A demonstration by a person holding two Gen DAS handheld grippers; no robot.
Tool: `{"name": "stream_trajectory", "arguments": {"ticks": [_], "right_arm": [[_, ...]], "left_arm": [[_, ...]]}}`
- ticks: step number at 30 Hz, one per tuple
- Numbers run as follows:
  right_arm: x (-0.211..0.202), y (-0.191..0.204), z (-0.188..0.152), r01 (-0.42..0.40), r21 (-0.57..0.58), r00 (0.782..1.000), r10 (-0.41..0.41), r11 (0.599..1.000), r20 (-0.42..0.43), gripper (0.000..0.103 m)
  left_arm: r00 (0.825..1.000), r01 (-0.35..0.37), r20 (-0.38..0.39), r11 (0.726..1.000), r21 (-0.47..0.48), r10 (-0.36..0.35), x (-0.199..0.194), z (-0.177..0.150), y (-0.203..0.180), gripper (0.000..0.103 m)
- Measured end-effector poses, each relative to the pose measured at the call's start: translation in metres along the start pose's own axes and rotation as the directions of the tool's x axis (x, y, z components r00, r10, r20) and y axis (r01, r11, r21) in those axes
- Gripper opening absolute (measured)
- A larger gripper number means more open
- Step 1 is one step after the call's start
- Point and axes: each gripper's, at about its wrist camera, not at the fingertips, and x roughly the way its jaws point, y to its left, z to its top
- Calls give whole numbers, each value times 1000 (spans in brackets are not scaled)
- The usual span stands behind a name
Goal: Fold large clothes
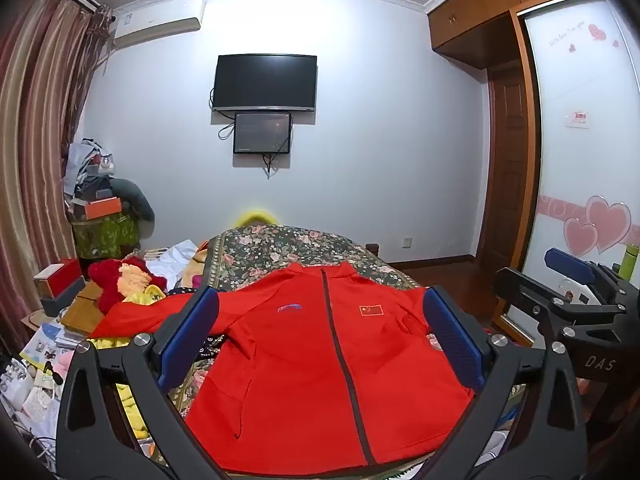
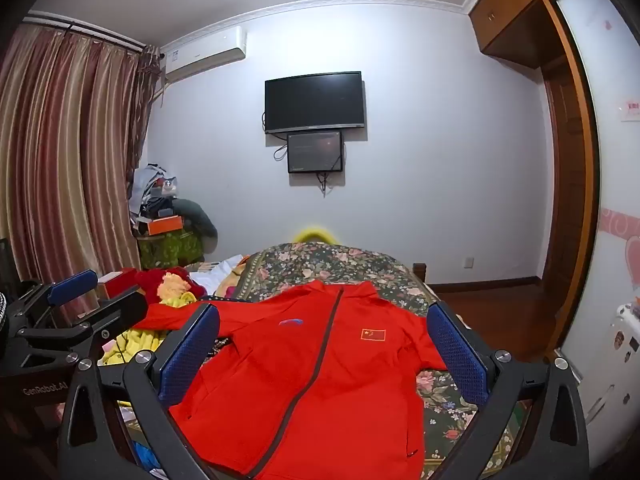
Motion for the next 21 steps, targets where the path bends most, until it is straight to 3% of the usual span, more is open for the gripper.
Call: {"name": "stream_trajectory", "arguments": {"ticks": [4, 5, 8, 21], "right_arm": [[0, -1, 0, -3, 4, 1000, 3, 1000, -3, 103], [0, -1, 0, -4, 4, 1000, 4, 1000, -3, 103], [-1, -2, 0, -3, 4, 1000, 3, 1000, -5, 103], [-1, 1, -2, -2, 7, 1000, 2, 1000, -15, 103]], "left_arm": [[999, 5, -42, 1000, 1, -5, 11, 0, -3, 103], [1000, 10, -3, 1000, -25, -10, 5, 0, 2, 103], [1000, 13, 5, 999, -38, -13, 3, -2, 10, 103], [1000, 3, -8, 999, -34, -3, 12, -9, 14, 103]]}}
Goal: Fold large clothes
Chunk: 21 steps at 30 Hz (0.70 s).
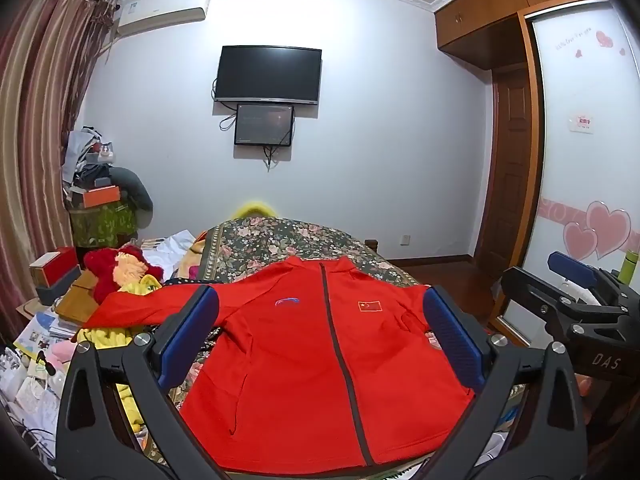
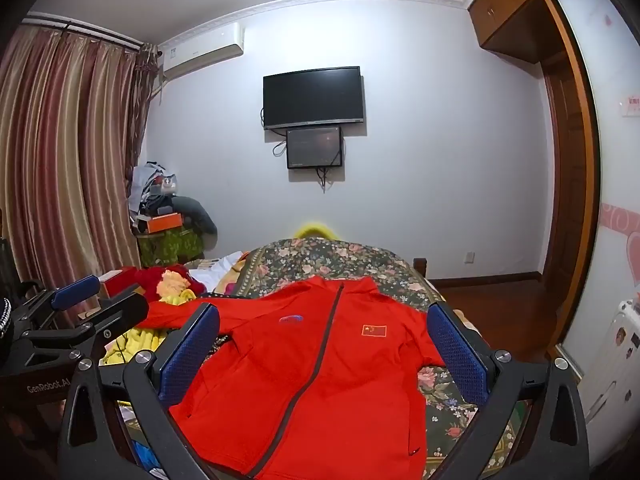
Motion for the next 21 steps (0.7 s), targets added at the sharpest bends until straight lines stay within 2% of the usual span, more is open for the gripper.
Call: {"name": "stream_trajectory", "arguments": {"ticks": [21], "right_arm": [[7, -1, -1, 7, 10, 1000, -7, 1000, -13, 103]], "left_arm": [[1000, -1, -20, 1000, -6, 1, 6, -3, -1, 103]]}}
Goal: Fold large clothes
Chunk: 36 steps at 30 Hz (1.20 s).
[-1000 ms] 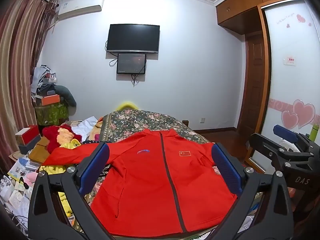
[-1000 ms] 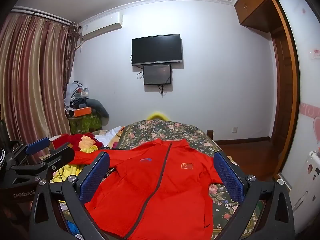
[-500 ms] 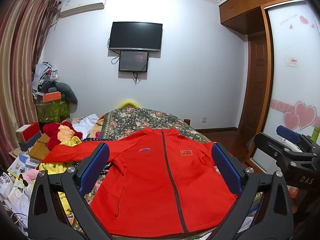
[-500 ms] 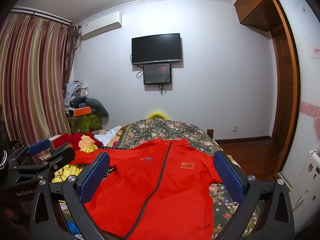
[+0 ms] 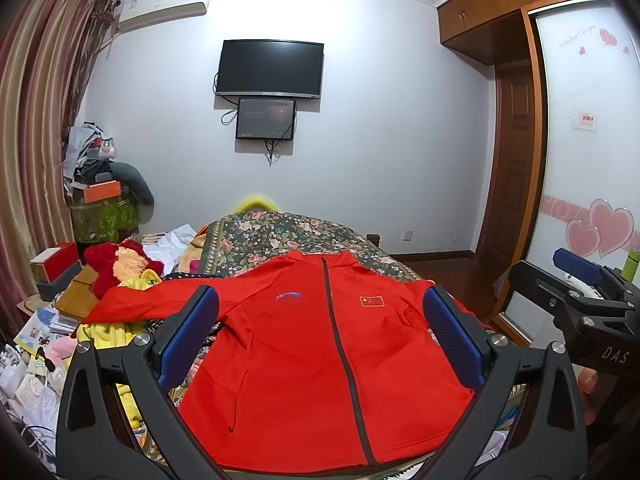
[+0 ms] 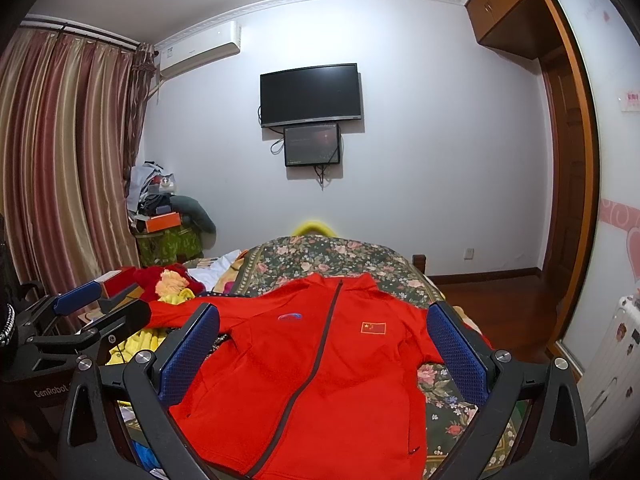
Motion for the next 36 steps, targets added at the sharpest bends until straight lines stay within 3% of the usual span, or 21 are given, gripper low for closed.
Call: {"name": "stream_trajectory", "arguments": {"ticks": [36], "right_arm": [[4, -4, -1, 1, 3, 1000, -1, 1000, -7, 103]], "left_arm": [[1000, 9, -2, 1000, -1, -9, 2, 1, -6, 103]]}}
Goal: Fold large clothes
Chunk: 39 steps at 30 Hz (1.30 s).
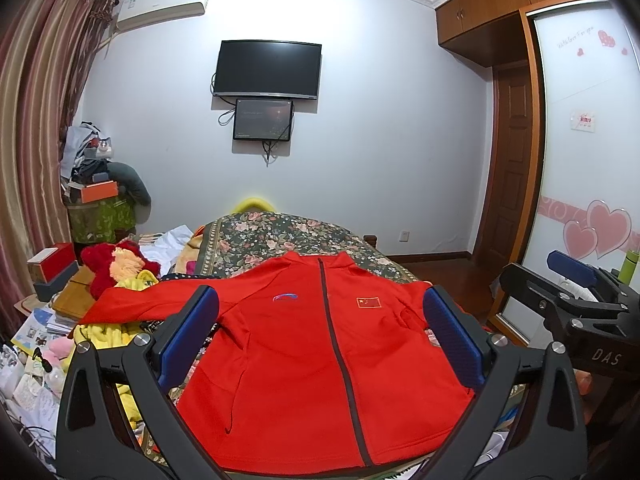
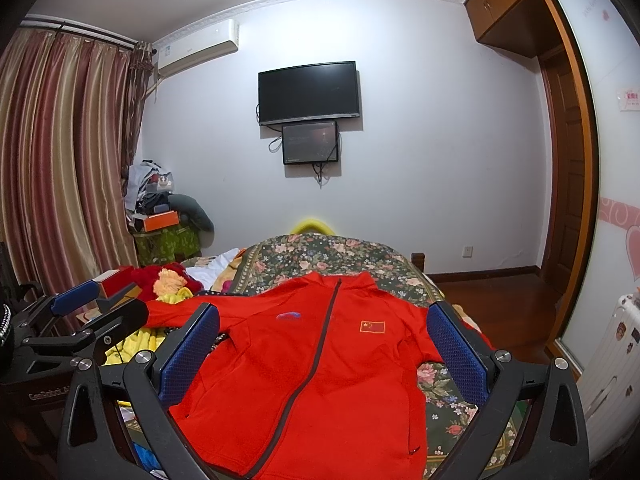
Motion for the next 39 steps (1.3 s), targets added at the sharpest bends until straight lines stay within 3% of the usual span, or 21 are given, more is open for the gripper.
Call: {"name": "stream_trajectory", "arguments": {"ticks": [12, 21, 24, 30, 34, 39], "right_arm": [[26, 5, 1, 13, -9, 999, -14, 1000, -36, 103], [91, 5, 4, 39, -30, 995, -41, 999, -88, 103], [125, 1, 5, 49, -39, 993, -53, 998, -109, 103], [209, -12, -1, 47, -56, 979, -57, 997, -197, 103], [264, -24, -14, 22, -31, 962, -29, 999, -270, 103], [321, -40, -38, 47, -41, 932, -59, 998, -359, 103]], "left_arm": [[1000, 1, -31, 1000, -14, -2, 18, -1, 13, 103], [993, -14, -119, 997, -73, 6, 76, -4, 60, 103], [988, -64, -147, 992, -107, 48, 103, -7, 89, 103], [958, -179, -247, 977, -113, 147, 170, -25, 161, 103], [925, -214, -357, 956, -198, 133, 213, -50, 220, 103], [870, -285, -481, 906, -313, 108, 257, -92, 292, 103]]}}
